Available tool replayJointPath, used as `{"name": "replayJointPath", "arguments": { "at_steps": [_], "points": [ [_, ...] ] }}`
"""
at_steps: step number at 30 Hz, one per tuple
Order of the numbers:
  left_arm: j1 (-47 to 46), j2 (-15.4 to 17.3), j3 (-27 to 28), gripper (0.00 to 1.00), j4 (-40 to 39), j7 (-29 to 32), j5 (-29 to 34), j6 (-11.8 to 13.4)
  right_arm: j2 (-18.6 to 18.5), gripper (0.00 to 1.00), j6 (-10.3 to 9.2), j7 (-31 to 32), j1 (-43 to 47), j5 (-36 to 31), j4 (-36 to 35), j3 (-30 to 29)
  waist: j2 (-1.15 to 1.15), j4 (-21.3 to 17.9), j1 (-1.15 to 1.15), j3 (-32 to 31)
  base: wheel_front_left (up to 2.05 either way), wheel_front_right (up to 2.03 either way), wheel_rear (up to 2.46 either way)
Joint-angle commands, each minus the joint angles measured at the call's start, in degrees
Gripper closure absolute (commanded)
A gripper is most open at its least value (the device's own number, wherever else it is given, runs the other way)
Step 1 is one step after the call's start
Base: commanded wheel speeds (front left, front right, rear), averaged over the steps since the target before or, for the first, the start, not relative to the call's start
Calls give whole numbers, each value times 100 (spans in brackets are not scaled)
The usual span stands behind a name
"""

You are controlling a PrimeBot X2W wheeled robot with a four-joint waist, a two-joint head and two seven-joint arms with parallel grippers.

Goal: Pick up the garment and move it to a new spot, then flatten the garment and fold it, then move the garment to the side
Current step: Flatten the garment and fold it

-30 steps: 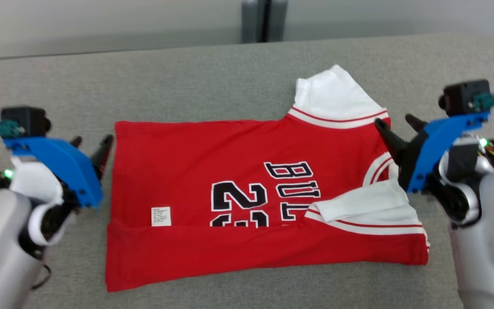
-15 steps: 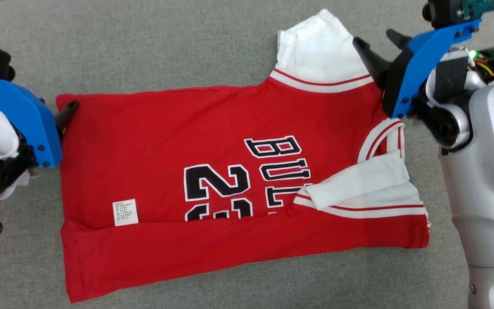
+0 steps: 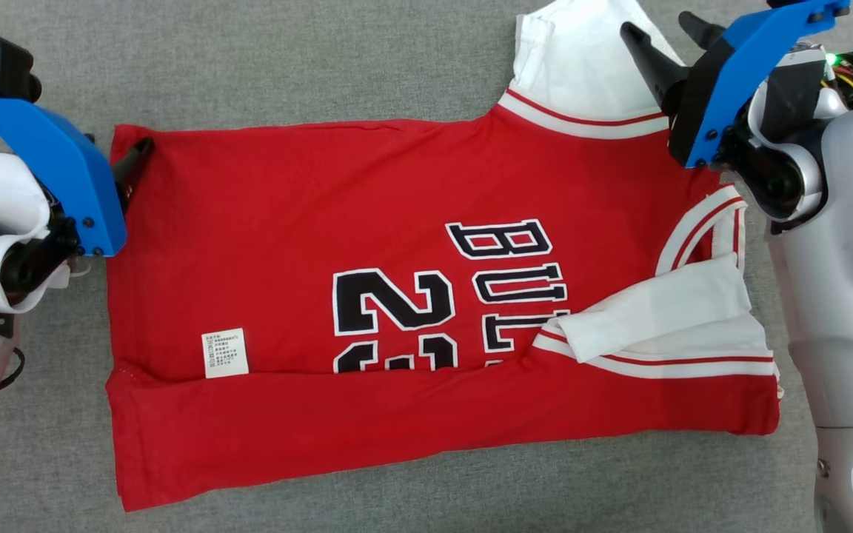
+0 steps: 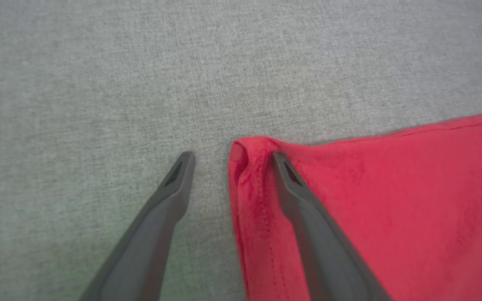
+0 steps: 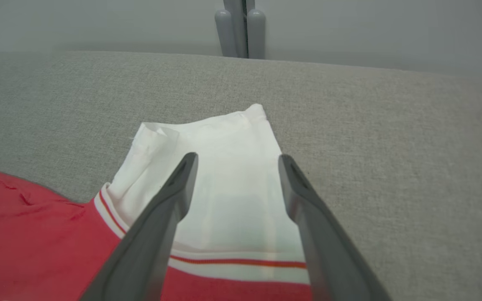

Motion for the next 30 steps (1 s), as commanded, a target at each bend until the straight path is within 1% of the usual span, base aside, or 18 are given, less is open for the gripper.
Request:
{"name": "replayJointPath", "arguments": {
  "at_steps": [1, 2, 4, 5, 6, 7, 10, 18, 21, 25, 26, 27, 28, 30],
  "points": [
    [67, -104, -115, 0, 72, 17, 14, -44, -38, 0, 0, 2, -145, -17, 34, 15, 0, 29, 1, 40, 0, 0, 0],
    [40, -115, -146, 2, 74, 17, 32, -93, -55, 0, 0, -7, -185, -42, 72, 27, 0, 40, 1, 63, 0, 0, 0],
    [-5, -127, -205, 31, 47, -35, 66, -222, -69, 0, 0, 0, -275, -107, 178, 17, 0, 73, 1, 112, 0, 0, 0],
    [-8, -163, -204, 61, 34, -89, 45, -287, -73, 0, 0, -5, -339, -161, 245, -5, 0, 95, 1, 132, 0, 0, 0],
    [-17, -186, -215, 98, 37, -127, 40, -340, -90, 0, 0, -8, -416, -229, 324, -38, 0, 116, 1, 152, 0, 0, 0],
    [-18, -204, -251, 100, 51, -127, 54, -385, -108, 0, 0, 19, -496, -303, 413, -75, 0, 144, 1, 170, 0, 0, 0],
    [-44, -275, -319, 100, 78, -193, 108, -475, -153, 0, 0, 136, -793, -635, 745, -248, 0, 260, 1, 238, 0, 0, 0],
    [-152, -674, -609, 100, 137, -443, 280, -677, -141, 0, 0, 548, -1386, -1547, 1414, -824, 0, 731, 1, 414, 0, 0, 0],
    [-208, -815, -685, 100, 171, -534, 256, -748, -186, 0, 0, 741, -1480, -1787, 1542, -902, 0, 896, 1, 494, 0, 0, 0],
    [-278, -980, -744, 100, 294, -652, 220, -822, -267, 0, 1, 994, -1423, -1869, 1655, -727, 0, 1030, 1, 559, 0, 0, 0],
    [-294, -992, -748, 100, 329, -680, 216, -837, -310, 29, 1, 1030, -1397, -1877, 1663, -713, 0, 1044, 1, 577, 0, 0, 0],
    [-302, -1003, -741, 100, 377, -740, 213, -834, -340, 62, 1, 1046, -1368, -1873, 1664, -671, 0, 1055, 1, 585, 0, 0, 0],
    [-316, -1010, -717, 100, 416, -814, 217, -842, -370, 100, 0, 1024, -1357, -1849, 1652, -654, 0, 1061, 1, 593, 0, 0, 0],
    [-359, -1005, -634, 100, 505, -1056, 283, -833, -360, 100, 0, 957, -1302, -1726, 1608, -564, 0, 1060, 1, 601, 0, 0, 0]
  ]
}}
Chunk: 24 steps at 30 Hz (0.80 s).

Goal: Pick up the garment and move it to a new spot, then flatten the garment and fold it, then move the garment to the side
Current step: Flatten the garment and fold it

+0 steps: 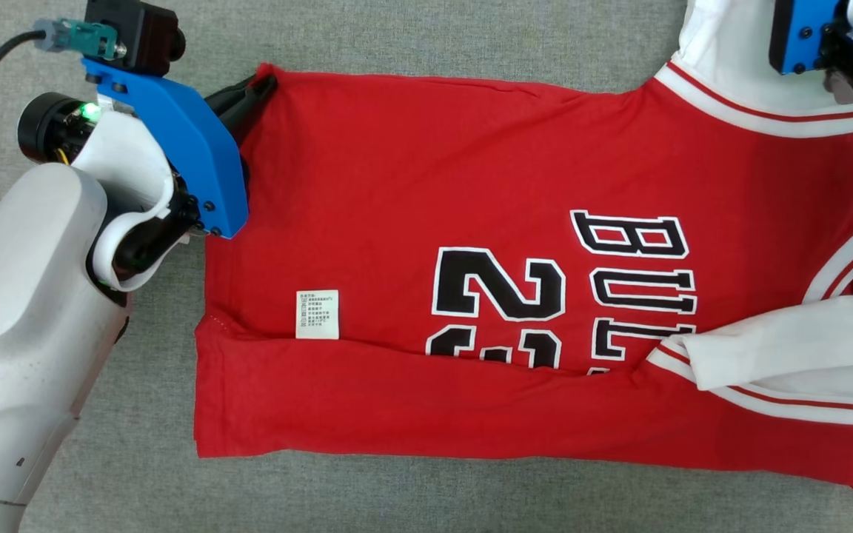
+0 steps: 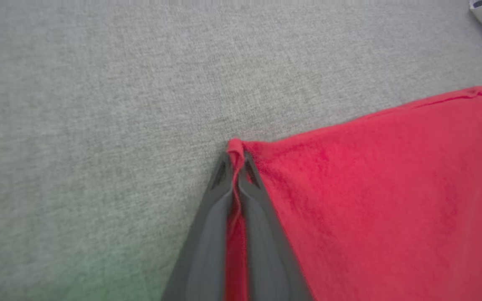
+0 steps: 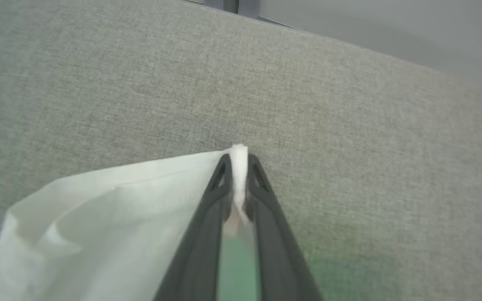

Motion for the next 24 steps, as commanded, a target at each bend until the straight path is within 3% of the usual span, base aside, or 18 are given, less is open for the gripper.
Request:
{"name": "replayJointPath", "arguments": {
  "at_steps": [1, 14, 24],
  "points": [
    [184, -5, -70, 100, 258, -33, 98, 38, -3, 100, 0, -99, 146, 99, 24, 38, 1, -23, 0, -1, 0, 0, 0],
    [552, 142, 105, 100, 682, -1277, 253, 12, -450, 100, 0, -1380, 683, 1349, -469, 1122, 1, -424, 0, -695, 0, 0, 0],
    [1489, 179, 88, 100, 586, -1916, 57, -24, -1002, 100, 0, -2015, 1974, 2583, -1263, 1767, 1, -584, 0, -1682, 0, 0, 0]
  ]
}}
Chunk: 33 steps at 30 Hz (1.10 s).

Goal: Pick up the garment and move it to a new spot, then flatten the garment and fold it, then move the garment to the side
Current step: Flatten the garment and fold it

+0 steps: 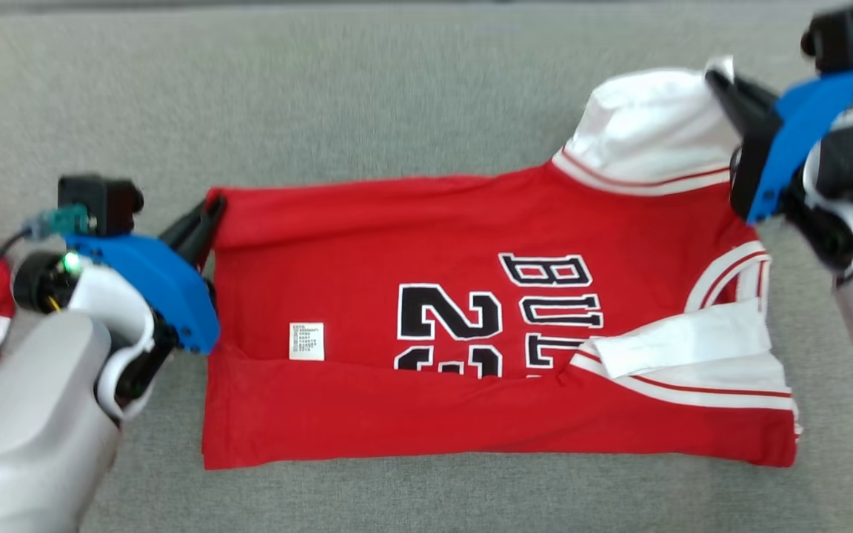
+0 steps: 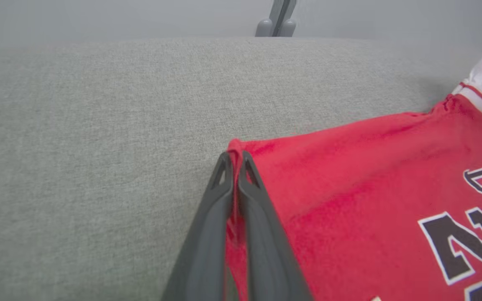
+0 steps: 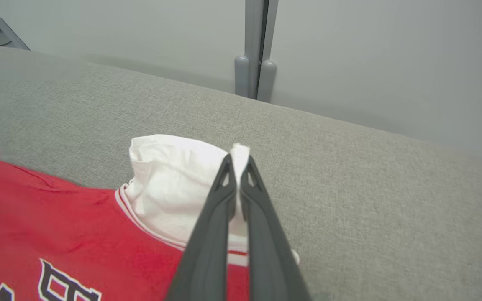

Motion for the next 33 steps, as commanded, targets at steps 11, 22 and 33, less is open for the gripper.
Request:
{"name": "replayJointPath", "arguments": {
  "at_steps": [11, 22, 33],
  "points": [
    [958, 20, -69, 100, -154, -751, -49, -23, -471, 100, 0, -47, 1720, 655, -1036, 40, 0, -208, 2, -811, 0, 0, 0],
    [1487, -130, -104, 100, -18, -1811, 235, 134, -368, 100, 0, 278, 3377, 622, -2075, -631, 0, -128, 2, -924, 0, 0, 0],
    [1495, -259, -53, 65, 267, -1989, 167, 88, 289, 100, 0, 858, 4607, 211, -3105, -1380, 0, -116, 2, -867, 0, 0, 0]
  ]
}}
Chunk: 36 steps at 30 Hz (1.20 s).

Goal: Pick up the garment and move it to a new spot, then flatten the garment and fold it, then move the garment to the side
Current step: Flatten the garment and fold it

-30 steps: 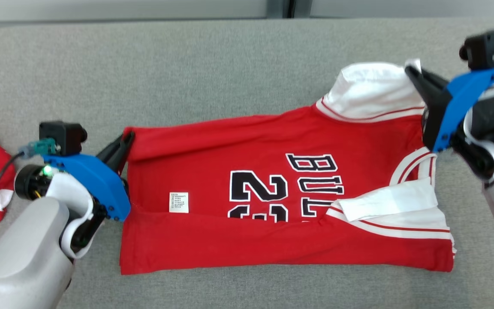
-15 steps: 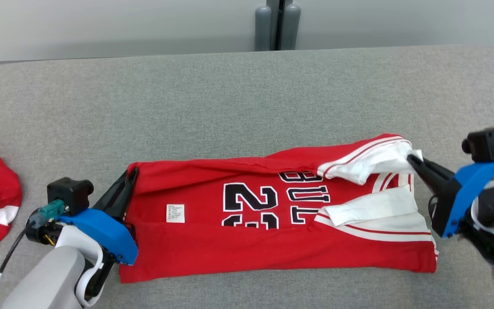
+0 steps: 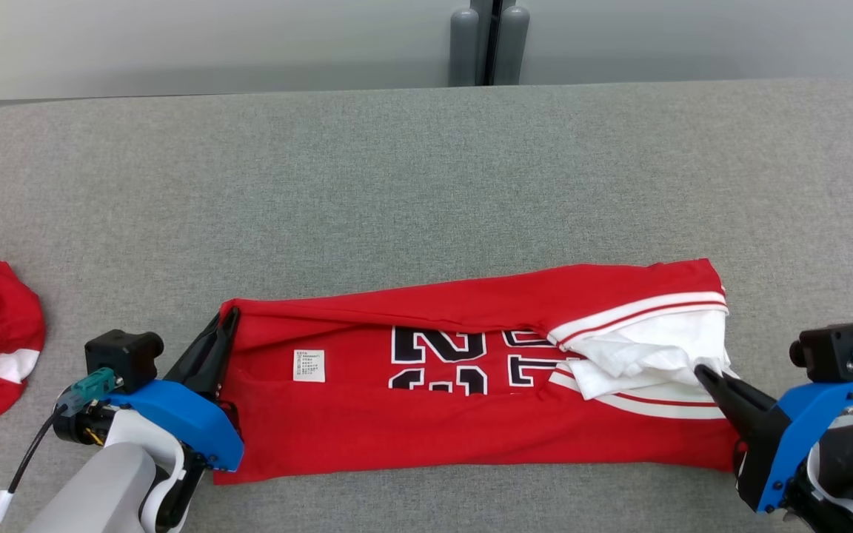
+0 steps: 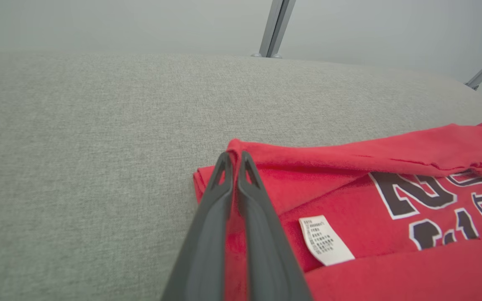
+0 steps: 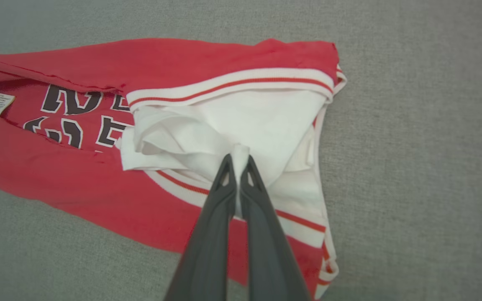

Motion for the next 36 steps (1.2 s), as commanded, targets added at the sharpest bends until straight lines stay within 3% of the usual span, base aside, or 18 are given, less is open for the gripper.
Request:
{"name": "replayJointPath", "arguments": {
  "at_steps": [1, 2, 3, 4, 5, 6, 7, 14, 20, 24, 29, 36],
  "points": [
    [-26, 1, 53, 64, 30, -39, -12, 0, 44, 100, 0, 44, 105, -44, -66, -71, 0, -1, 0, 1, 0, 0, 0],
    [-36, -7, 61, 58, 47, -56, -15, 0, 97, 100, 1, 101, 173, -101, -132, -142, 0, -4, 0, -1, 0, 0, 0],
    [-38, -19, 70, 40, 76, -60, -22, 10, 151, 100, 0, 191, 251, -159, -188, -188, 0, -7, 0, -6, 0, 0, 0],
    [-33, -29, 84, 0, 104, -67, -33, 32, 217, 100, 0, 299, 330, -170, -225, -223, 0, -10, 0, -13, 0, 0, 0],
    [-22, -44, 106, 0, 126, -83, -46, 41, 264, 95, 1, 395, 392, -198, -269, -268, 0, -13, 0, -19, 0, 0, 0],
    [-2, -67, 139, 0, 141, -105, -58, 55, 300, 60, 0, 455, 417, -254, -319, -327, 0, -13, 0, -29, 0, 0, 0],
    [35, -87, 187, 0, 138, -118, -80, 64, 343, 0, 0, 505, 437, -305, -364, -386, 0, -12, 0, -44, 0, 0, 0],
    [438, -311, 941, 0, -295, -200, -225, 312, 683, 0, 1, 560, 582, -568, -598, -746, 0, 41, 0, -242, 0, 0, 0],
    [1009, -644, 1829, 0, -1030, -200, 365, 506, 1084, 0, 0, 396, 537, -854, -609, -1255, 0, 183, 0, -504, 0, 0, 0],
    [1328, -772, 2137, 0, -1307, -200, 884, 571, 1359, 0, 1, 209, 366, -1111, -500, -1661, 0, 238, 0, -680, 0, 0, 0],
    [1615, -772, 2303, 0, -1494, -202, 1410, 612, 1571, 0, 0, -148, 87, -1278, -85, -1881, 0, 263, 0, -782, 0, 0, 0],
    [1810, -687, 2422, 0, -1493, -202, 1645, 677, 1617, 0, 0, -544, -390, -1598, 1010, -1944, 0, 282, 0, -763, 0, 0, 0]
  ]
}}
